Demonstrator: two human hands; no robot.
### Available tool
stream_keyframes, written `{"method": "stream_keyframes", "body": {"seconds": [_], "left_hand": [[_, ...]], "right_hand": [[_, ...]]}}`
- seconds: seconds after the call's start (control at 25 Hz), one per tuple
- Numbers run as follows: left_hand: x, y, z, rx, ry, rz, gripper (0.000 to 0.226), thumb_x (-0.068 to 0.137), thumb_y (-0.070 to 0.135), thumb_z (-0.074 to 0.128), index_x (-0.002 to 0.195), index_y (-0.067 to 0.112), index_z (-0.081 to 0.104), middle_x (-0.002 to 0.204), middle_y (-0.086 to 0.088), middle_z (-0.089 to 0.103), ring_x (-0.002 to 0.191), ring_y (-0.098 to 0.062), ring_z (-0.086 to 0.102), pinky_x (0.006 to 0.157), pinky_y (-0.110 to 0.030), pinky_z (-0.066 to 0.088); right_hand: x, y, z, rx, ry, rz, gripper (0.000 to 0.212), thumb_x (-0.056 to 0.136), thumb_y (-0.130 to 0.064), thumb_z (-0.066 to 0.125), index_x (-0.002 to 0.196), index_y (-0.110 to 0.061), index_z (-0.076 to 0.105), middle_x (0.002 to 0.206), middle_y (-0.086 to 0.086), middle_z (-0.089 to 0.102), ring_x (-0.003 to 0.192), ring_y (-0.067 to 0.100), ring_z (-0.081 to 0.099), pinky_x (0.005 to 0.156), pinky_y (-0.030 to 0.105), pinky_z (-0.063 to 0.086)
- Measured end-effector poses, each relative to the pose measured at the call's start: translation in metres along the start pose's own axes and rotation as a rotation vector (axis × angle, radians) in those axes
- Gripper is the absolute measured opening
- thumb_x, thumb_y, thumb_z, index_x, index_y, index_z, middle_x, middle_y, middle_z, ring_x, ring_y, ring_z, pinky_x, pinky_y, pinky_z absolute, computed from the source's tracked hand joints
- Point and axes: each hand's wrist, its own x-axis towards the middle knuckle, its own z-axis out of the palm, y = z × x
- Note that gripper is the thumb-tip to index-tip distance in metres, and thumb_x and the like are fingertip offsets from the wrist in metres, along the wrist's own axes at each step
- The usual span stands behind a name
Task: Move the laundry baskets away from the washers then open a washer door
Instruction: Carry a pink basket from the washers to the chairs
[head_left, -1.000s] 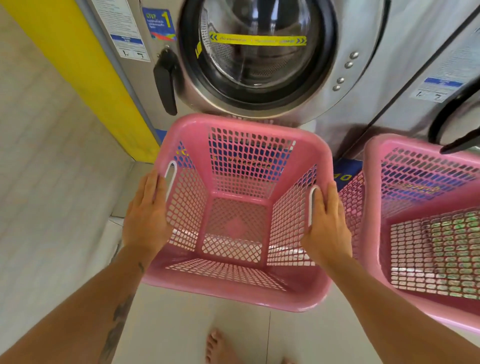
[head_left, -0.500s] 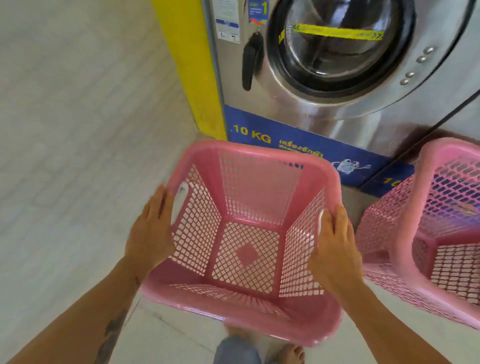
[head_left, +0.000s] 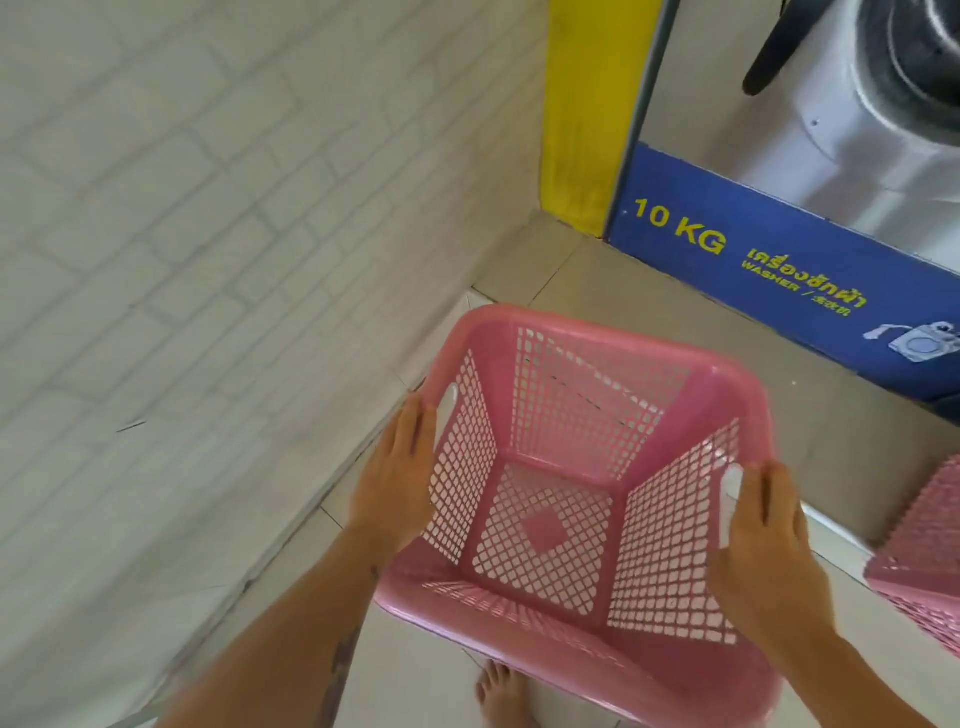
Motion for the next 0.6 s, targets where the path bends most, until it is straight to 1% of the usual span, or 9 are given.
{"method": "stream_keyframes", "body": {"seconds": [0.08,0.16,0.24,0.28,0.4,0.44,0.48,0.56,0.6], "left_hand": [[0.001,-0.011,0.018,0.014,0.031,0.002,0.093,0.071,0.001,0.068,0.15,0.0,0.019,0.157,-0.021,0.019,0.141,-0.038,0.028,0.103,-0.044,0.046],[0.001,-0.024,0.03,0.027,0.033,-0.025,0.093,0.072,0.002,0.069,0.15,0.001,0.018,0.158,-0.021,0.017,0.14,-0.038,0.029,0.101,-0.046,0.048],[-0.002,-0.039,0.035,0.025,-0.002,-0.045,0.097,0.073,0.005,0.071,0.151,0.004,0.015,0.158,-0.019,0.014,0.139,-0.038,0.029,0.1,-0.046,0.047],[-0.004,-0.046,0.034,0.026,-0.025,-0.052,0.098,0.073,0.006,0.071,0.152,0.006,0.013,0.159,-0.017,0.012,0.138,-0.037,0.03,0.1,-0.045,0.046],[-0.007,-0.056,0.019,0.017,-0.066,-0.067,0.094,0.073,0.007,0.068,0.152,0.012,0.016,0.159,-0.011,0.015,0.132,-0.035,0.035,0.099,-0.045,0.046],[-0.007,-0.055,0.011,-0.019,-0.069,-0.077,0.088,0.074,0.007,0.065,0.15,0.014,0.022,0.156,-0.008,0.022,0.128,-0.035,0.04,0.096,-0.045,0.047],[-0.007,-0.05,0.002,-0.078,-0.058,-0.11,0.077,0.076,0.007,0.062,0.146,0.015,0.031,0.15,-0.007,0.031,0.123,-0.034,0.045,0.094,-0.044,0.049],[-0.003,-0.031,-0.018,-0.243,0.003,-0.231,0.05,0.083,0.012,0.054,0.132,0.016,0.051,0.138,-0.006,0.047,0.117,-0.03,0.053,0.094,-0.042,0.05],[0.0,-0.018,-0.029,-0.333,0.03,-0.278,0.041,0.086,0.014,0.052,0.126,0.017,0.058,0.134,-0.006,0.053,0.113,-0.027,0.057,0.094,-0.038,0.051]], "right_hand": [[-0.002,-0.004,0.023,-0.031,-0.041,0.026,0.089,0.077,-0.01,0.065,0.148,0.0,0.012,0.152,0.024,0.013,0.137,0.05,0.029,0.091,0.058,0.049],[-0.007,-0.014,0.042,-0.043,-0.083,0.057,0.094,0.079,-0.016,0.065,0.15,-0.001,0.007,0.156,0.024,0.003,0.141,0.05,0.021,0.089,0.057,0.05],[-0.014,-0.027,0.057,-0.027,-0.083,0.082,0.096,0.076,-0.018,0.067,0.15,-0.002,0.009,0.156,0.023,0.001,0.141,0.051,0.019,0.083,0.057,0.053],[-0.017,-0.033,0.06,-0.021,-0.087,0.085,0.097,0.076,-0.02,0.068,0.151,-0.004,0.008,0.156,0.022,0.002,0.141,0.051,0.019,0.082,0.057,0.053],[-0.023,-0.042,0.054,0.009,-0.109,0.074,0.097,0.08,-0.025,0.067,0.152,-0.012,0.004,0.159,0.017,0.002,0.143,0.047,0.02,0.091,0.056,0.05],[-0.024,-0.043,0.047,0.042,-0.117,0.092,0.093,0.082,-0.024,0.066,0.151,-0.015,0.004,0.159,0.015,0.004,0.142,0.044,0.023,0.092,0.055,0.049],[-0.026,-0.042,0.038,0.081,-0.12,0.1,0.087,0.084,-0.021,0.063,0.15,-0.017,0.007,0.157,0.012,0.01,0.14,0.042,0.03,0.091,0.054,0.05],[-0.031,-0.039,0.017,0.164,-0.107,0.057,0.07,0.086,-0.019,0.059,0.145,-0.018,0.02,0.145,0.009,0.032,0.127,0.033,0.047,0.085,0.047,0.055],[-0.034,-0.037,0.006,0.202,-0.108,0.033,0.061,0.088,-0.021,0.057,0.141,-0.019,0.027,0.137,0.006,0.04,0.121,0.028,0.051,0.083,0.042,0.055]]}}
